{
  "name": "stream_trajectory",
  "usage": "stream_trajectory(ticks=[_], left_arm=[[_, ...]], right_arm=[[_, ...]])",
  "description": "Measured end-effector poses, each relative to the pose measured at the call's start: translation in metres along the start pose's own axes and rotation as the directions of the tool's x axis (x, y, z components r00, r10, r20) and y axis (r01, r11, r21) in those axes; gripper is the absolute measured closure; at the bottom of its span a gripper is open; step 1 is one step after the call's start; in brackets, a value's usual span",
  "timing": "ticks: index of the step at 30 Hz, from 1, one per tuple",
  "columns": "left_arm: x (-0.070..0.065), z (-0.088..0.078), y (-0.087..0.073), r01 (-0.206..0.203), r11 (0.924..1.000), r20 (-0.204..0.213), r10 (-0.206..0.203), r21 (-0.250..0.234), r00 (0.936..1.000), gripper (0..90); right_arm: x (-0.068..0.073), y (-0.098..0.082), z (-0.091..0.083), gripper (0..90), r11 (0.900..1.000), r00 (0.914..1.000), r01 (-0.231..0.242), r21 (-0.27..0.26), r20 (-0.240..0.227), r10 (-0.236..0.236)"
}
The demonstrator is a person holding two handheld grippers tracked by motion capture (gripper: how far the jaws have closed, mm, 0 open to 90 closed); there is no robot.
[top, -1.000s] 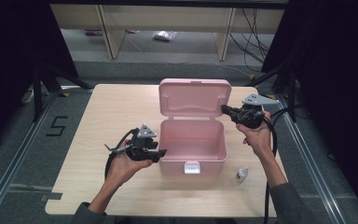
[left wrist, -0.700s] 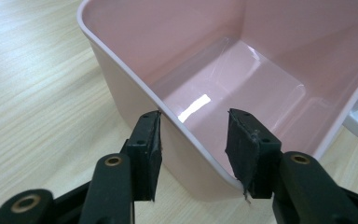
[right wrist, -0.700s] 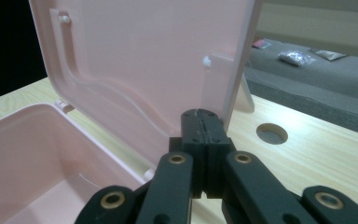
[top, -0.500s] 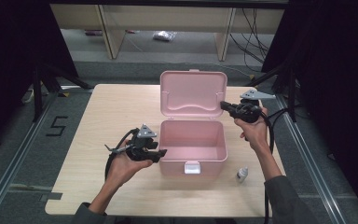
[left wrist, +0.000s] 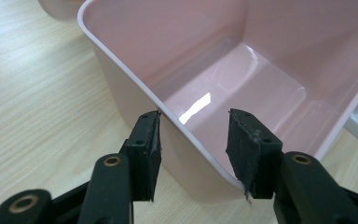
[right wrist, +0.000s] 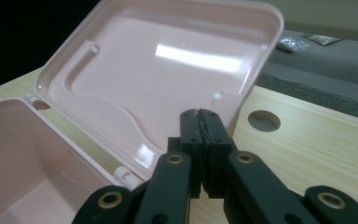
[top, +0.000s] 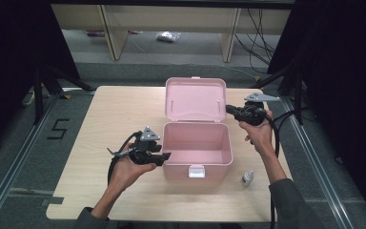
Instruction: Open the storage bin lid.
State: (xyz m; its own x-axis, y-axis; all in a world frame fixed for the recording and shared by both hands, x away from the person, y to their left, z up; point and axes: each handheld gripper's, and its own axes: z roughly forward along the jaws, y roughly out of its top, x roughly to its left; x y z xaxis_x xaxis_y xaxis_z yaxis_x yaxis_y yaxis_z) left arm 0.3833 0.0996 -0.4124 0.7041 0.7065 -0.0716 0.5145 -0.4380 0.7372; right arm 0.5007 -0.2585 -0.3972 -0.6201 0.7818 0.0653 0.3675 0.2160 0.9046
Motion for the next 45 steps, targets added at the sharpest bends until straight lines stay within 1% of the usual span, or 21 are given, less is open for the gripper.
stream_trajectory(ticks=[3,4,8,9,11,12,13,14,15,18,25,26,29,31,34,35,41,42,43,44,45], left_arm=[[0.0,0.0,0.0,0.008,1.0,-0.002,-0.008,0.0,1.0,53.9],[0.0,0.0,0.0,0.008,1.0,-0.007,-0.008,0.0,0.9999,53.7],[0.0,-0.001,0.0,0.002,1.0,0.007,-0.002,-0.005,1.0,53.0],[0.0,-0.001,0.0,-0.004,1.0,0.006,0.004,-0.003,1.0,52.8],[-0.001,-0.001,0.0,0.006,1.0,0.003,-0.006,-0.005,1.0,53.0],[-0.001,-0.001,0.0,-0.003,1.0,0.003,0.003,-0.004,1.0,52.9],[-0.001,-0.001,0.0,-0.004,1.0,0.002,0.004,-0.005,1.0,52.9],[-0.001,-0.001,0.0,-0.004,1.0,0.001,0.004,-0.005,1.0,53.0],[-0.001,-0.001,0.0,-0.004,1.0,0.003,0.004,-0.004,1.0,53.0],[-0.001,-0.001,-0.001,0.004,1.0,0.002,-0.004,-0.006,1.0,53.0],[-0.001,-0.001,-0.001,0.003,1.0,0.008,-0.003,-0.008,1.0,53.0],[-0.001,-0.001,-0.001,0.003,1.0,0.008,-0.003,-0.009,1.0,52.9],[-0.001,-0.001,-0.001,0.006,0.9999,0.006,-0.006,-0.011,1.0,52.9],[0.0,-0.001,-0.001,0.003,0.9999,0.009,-0.003,-0.011,1.0,52.9],[-0.001,-0.001,-0.001,-0.003,0.9999,0.003,0.003,-0.01,1.0,52.8],[-0.001,-0.001,-0.001,-0.002,1.0,0.005,0.002,-0.009,1.0,52.8],[-0.001,-0.001,-0.001,-0.002,0.9999,0.003,0.002,-0.01,1.0,52.7],[-0.001,-0.001,-0.001,-0.003,0.9999,0.005,0.003,-0.011,1.0,52.7],[-0.001,-0.001,-0.001,-0.003,0.9999,0.004,0.003,-0.011,1.0,52.7],[-0.001,-0.001,-0.001,-0.004,1.0,0.003,0.004,-0.009,1.0,52.7],[-0.001,-0.001,-0.001,-0.003,1.0,0.003,0.003,-0.008,1.0,52.7]], right_arm=[[0.003,0.0,-0.001,88.6,1.0,0.9997,-0.02,0.002,-0.011,0.02],[0.002,0.0,-0.002,87.9,1.0,1.0,-0.003,0.008,-0.001,0.003],[0.006,0.002,-0.009,84.3,0.997,0.9978,-0.064,0.053,-0.015,0.065],[0.005,0.003,-0.011,83.4,0.998,0.9995,-0.031,0.06,-0.004,0.032],[0.007,0.003,-0.016,81.5,0.995,0.9984,-0.055,0.083,-0.004,0.056],[0.006,0.003,-0.019,80.9,0.996,0.9998,-0.017,0.093,0.009,0.016],[0.008,0.002,-0.021,78.9,0.995,0.9989,-0.046,0.093,0.006,0.046],[0.006,0.003,-0.023,77.5,0.995,0.9997,-0.023,0.102,0.008,0.022],[0.008,0.002,-0.025,77.3,0.993,0.9984,-0.056,0.106,0.0,0.056],[0.009,-0.001,-0.032,74.3,0.993,0.9986,-0.052,0.106,0.005,0.052],[0.012,-0.011,-0.052,68.5,0.992,0.9994,0.0,0.126,0.034,-0.005],[0.014,-0.013,-0.053,68.0,0.992,0.9994,-0.029,0.12,0.023,0.027],[0.013,-0.017,-0.06,66.1,0.992,0.9997,-0.017,0.126,0.017,0.015],[0.017,-0.02,-0.062,65.8,0.991,0.998,-0.063,0.12,-0.003,0.064],[0.018,-0.022,-0.063,64.5,0.99,0.999,-0.044,0.134,0.01,0.043],[0.016,-0.023,-0.063,63.9,0.992,0.9997,-0.016,0.126,0.02,0.013],[0.015,-0.033,-0.069,61.6,0.985,0.997,-0.077,0.155,0.024,0.074],[0.011,-0.033,-0.071,60.9,0.988,0.9988,-0.028,0.152,0.044,0.022],[0.009,-0.033,-0.074,60.3,0.986,0.9986,-0.035,0.161,0.043,0.029],[0.01,-0.034,-0.075,59.8,0.984,0.9971,-0.07,0.165,0.042,0.064],[0.007,-0.034,-0.077,59.2,0.987,0.9981,-0.049,0.156,0.046,0.042]])
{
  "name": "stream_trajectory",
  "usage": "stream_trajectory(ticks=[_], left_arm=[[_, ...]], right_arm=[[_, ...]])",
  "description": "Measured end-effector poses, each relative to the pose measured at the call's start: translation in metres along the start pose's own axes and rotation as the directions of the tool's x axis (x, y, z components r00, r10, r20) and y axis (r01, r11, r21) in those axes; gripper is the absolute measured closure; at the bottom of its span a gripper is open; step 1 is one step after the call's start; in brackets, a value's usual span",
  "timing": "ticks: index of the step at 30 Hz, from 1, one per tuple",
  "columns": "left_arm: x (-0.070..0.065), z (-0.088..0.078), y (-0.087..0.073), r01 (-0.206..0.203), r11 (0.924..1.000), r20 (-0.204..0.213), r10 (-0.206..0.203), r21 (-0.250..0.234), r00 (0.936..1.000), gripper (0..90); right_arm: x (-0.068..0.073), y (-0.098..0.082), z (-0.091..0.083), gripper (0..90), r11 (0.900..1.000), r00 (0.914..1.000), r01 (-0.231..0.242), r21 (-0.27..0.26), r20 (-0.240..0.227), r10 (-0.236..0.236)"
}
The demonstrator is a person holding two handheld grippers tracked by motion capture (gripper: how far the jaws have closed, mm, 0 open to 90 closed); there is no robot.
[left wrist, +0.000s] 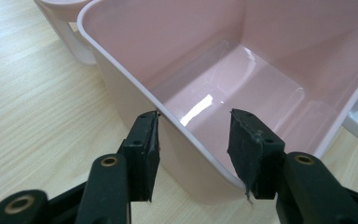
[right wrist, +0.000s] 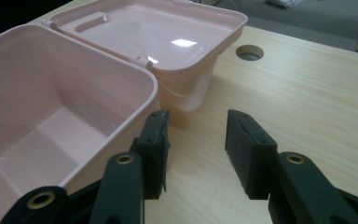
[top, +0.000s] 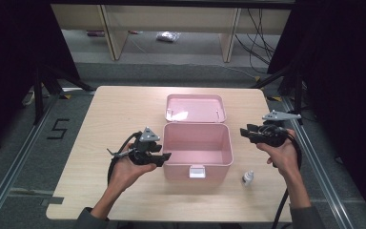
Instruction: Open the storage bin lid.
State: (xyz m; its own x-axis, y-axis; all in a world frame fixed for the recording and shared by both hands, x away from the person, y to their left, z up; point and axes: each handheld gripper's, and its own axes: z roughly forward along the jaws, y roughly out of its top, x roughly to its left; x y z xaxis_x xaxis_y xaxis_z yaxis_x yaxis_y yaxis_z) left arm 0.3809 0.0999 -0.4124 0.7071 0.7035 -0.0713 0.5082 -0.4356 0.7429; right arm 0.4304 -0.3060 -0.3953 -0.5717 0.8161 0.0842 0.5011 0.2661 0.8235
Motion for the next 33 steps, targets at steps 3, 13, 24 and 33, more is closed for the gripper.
stream_trajectory(ticks=[3,13,24,33], left_arm=[[0.0,0.0,0.0,-0.001,1.0,0.002,0.001,-0.002,1.0,52.6],[0.0,0.0,0.0,0.0,1.0,-0.001,0.0,-0.003,1.0,52.6],[0.0,0.0,0.0,-0.002,1.0,0.003,0.002,0.001,1.0,52.6],[0.0,0.0,0.0,-0.004,1.0,0.001,0.004,-0.001,1.0,52.5]], right_arm=[[-0.002,-0.002,-0.006,56.5,1.0,0.9999,-0.011,0.006,0.006,0.011],[0.003,-0.012,-0.019,48.0,0.997,0.9987,-0.05,0.057,0.003,0.05],[0.014,-0.022,-0.038,40.0,0.989,0.9996,-0.025,0.144,-0.012,0.027],[0.028,-0.036,-0.045,33.9,0.977,0.9994,0.012,0.215,-0.035,-0.005]])
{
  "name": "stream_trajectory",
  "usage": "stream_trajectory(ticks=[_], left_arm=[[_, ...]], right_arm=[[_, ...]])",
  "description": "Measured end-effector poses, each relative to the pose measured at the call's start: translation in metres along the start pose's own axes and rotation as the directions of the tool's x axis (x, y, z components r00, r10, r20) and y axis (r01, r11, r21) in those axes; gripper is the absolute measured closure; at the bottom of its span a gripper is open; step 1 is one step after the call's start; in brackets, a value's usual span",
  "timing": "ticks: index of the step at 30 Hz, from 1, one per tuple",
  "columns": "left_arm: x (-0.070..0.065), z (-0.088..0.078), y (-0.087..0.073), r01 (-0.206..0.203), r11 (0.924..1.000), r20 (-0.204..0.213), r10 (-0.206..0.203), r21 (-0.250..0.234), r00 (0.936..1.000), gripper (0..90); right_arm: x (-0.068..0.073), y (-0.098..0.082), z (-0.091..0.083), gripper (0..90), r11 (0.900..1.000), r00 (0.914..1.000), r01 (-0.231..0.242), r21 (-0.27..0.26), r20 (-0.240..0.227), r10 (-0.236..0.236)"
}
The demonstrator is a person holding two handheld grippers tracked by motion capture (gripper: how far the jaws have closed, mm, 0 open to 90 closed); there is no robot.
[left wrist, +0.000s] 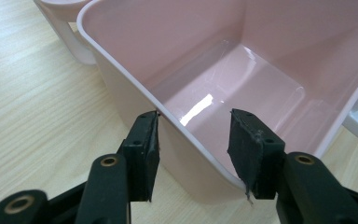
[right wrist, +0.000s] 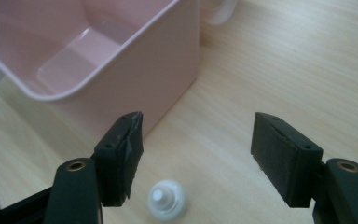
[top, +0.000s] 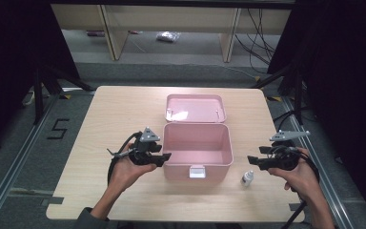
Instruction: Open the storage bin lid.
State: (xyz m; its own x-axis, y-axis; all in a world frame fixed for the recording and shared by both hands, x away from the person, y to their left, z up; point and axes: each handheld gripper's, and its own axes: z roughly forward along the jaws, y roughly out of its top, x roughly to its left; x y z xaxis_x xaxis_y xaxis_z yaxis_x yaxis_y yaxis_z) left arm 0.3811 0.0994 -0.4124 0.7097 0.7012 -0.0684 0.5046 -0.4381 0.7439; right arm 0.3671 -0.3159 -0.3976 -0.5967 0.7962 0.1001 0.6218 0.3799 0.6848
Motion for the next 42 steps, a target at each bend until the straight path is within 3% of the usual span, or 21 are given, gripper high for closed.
stream_trajectory(ticks=[1,2,5,7,8,11,12,13,14,17,26,31,33,34,37,39,41,42], left_arm=[[0.0,0.0,0.0,0.0,1.0,0.0,0.0,0.0,1.0,52.6],[0.0,0.0,0.0,-0.001,1.0,0.0,0.001,0.0,1.0,52.5],[0.0,0.0,0.0,-0.002,1.0,0.0,0.002,0.001,1.0,52.5],[0.0,0.0,0.0,-0.002,1.0,0.0,0.002,0.001,1.0,52.5],[-0.001,0.0,0.0,-0.003,1.0,-0.007,0.003,0.001,1.0,52.5],[0.0,0.0,0.0,-0.005,1.0,-0.005,0.005,0.003,1.0,52.4],[0.0,0.0,0.0,-0.005,1.0,-0.005,0.005,0.004,1.0,52.3],[0.0,0.0,0.0,-0.005,1.0,-0.005,0.005,0.004,1.0,52.3],[0.0,0.0,0.0,-0.006,1.0,-0.006,0.006,0.005,1.0,52.3],[0.0,0.0,0.001,-0.006,1.0,-0.005,0.006,0.006,1.0,52.3],[0.0,0.0,0.001,-0.008,0.9999,-0.015,0.008,0.007,0.9999,52.2],[0.0,0.0,0.001,-0.01,0.9999,-0.015,0.01,0.008,0.9998,52.1],[0.0,0.0,0.001,-0.008,0.9999,-0.007,0.008,0.007,0.9999,52.0],[0.0,0.0,0.001,-0.007,1.0,-0.008,0.007,0.007,0.9999,52.0],[0.0,0.0,0.001,-0.01,0.9999,-0.014,0.01,0.009,0.9998,52.0],[0.0,0.0,0.001,-0.008,0.9999,-0.009,0.008,0.007,0.9999,52.0],[0.0,0.0,0.001,-0.012,0.9999,-0.015,0.012,0.009,0.9998,52.0],[0.0,0.0,0.001,-0.011,0.9999,-0.007,0.011,0.009,0.9999,52.0]], right_arm=[[0.002,-0.001,0.001,33.4,1.0,1.0,-0.002,0.002,0.0,0.002],[0.002,-0.002,0.0,32.9,0.999,0.9994,0.034,0.011,0.0,-0.034],[0.007,-0.004,-0.001,31.3,0.996,0.9974,0.072,0.06,0.0,-0.072],[0.01,-0.005,0.0,31.0,0.994,0.9974,0.071,0.079,0.008,-0.072],[0.013,-0.005,-0.002,30.7,0.992,0.999,0.044,0.115,0.003,-0.045],[0.017,-0.008,0.001,30.6,0.988,0.9976,0.068,0.139,-0.002,-0.069],[0.016,-0.008,0.001,30.5,0.983,0.9952,0.097,0.155,0.0,-0.098],[0.018,-0.01,0.004,30.5,0.987,0.9971,0.075,0.139,0.004,-0.076],[0.019,-0.008,0.002,30.4,0.979,0.9964,0.084,0.185,-0.005,-0.085],[0.016,-0.009,0.004,30.4,0.973,0.9902,0.138,0.184,-0.003,-0.14],[0.023,-0.011,0.009,32.0,0.96,0.9902,0.137,0.246,-0.01,-0.139],[0.023,-0.012,0.016,34.2,0.946,0.9848,0.171,0.277,-0.02,-0.173],[0.026,-0.014,0.019,34.8,0.943,0.9896,0.141,0.3,-0.013,-0.144],[0.023,-0.013,0.021,35.0,0.939,0.9832,0.179,0.292,-0.02,-0.182],[0.025,-0.015,0.025,36.2,0.934,0.9855,0.164,0.316,-0.012,-0.169],[0.023,-0.015,0.028,36.6,0.93,0.9813,0.187,0.315,-0.017,-0.192],[0.027,-0.016,0.029,36.9,0.929,0.9898,0.136,0.343,-0.005,-0.143],[0.024,-0.016,0.031,37.4,0.928,0.9838,0.173,0.329,-0.014,-0.178]])
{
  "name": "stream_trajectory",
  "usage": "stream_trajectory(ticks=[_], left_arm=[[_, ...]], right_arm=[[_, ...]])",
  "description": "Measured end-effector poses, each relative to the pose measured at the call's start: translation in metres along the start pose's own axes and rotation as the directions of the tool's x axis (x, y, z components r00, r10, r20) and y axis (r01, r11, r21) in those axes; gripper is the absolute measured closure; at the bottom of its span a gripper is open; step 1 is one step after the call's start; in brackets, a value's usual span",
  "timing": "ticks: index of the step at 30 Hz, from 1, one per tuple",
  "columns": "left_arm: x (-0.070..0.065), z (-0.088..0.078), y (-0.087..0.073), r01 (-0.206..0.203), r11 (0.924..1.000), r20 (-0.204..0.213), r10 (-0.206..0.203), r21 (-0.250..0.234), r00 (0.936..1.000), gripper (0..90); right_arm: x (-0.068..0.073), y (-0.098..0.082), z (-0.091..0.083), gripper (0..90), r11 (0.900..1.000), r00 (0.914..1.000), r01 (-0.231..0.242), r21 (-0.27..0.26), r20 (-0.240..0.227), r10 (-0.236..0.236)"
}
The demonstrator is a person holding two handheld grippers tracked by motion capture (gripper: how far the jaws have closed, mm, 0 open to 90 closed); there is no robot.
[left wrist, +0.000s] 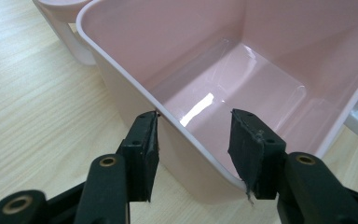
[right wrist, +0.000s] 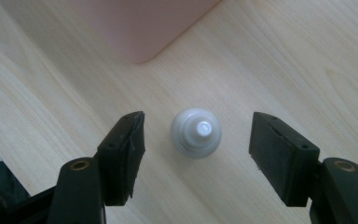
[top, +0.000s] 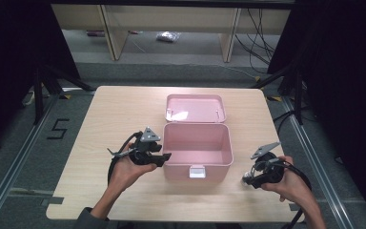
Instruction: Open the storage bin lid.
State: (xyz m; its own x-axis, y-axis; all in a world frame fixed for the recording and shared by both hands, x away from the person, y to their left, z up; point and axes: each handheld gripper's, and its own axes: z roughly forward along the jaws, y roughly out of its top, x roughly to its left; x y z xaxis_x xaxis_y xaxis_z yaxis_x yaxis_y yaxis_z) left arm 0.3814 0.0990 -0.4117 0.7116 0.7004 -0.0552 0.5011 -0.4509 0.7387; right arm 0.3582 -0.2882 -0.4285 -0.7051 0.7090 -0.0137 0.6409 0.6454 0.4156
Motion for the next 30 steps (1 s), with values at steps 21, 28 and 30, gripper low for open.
stream_trajectory(ticks=[21,28,30], left_arm=[[0.0,0.001,0.0,0.001,1.0,0.001,-0.001,0.0,1.0,51.9],[-0.001,0.001,0.0,0.0,1.0,-0.001,0.0,0.0,1.0,51.8],[-0.001,0.001,0.0,0.0,1.0,-0.002,0.0,-0.001,1.0,51.8]], right_arm=[[-0.001,0.006,0.02,45.7,0.995,0.9995,0.031,0.094,-0.003,-0.03],[-0.002,0.006,0.024,48.1,0.993,0.999,0.042,0.108,0.01,-0.043],[-0.002,0.006,0.024,48.6,0.993,0.9988,0.047,0.107,0.006,-0.048]])
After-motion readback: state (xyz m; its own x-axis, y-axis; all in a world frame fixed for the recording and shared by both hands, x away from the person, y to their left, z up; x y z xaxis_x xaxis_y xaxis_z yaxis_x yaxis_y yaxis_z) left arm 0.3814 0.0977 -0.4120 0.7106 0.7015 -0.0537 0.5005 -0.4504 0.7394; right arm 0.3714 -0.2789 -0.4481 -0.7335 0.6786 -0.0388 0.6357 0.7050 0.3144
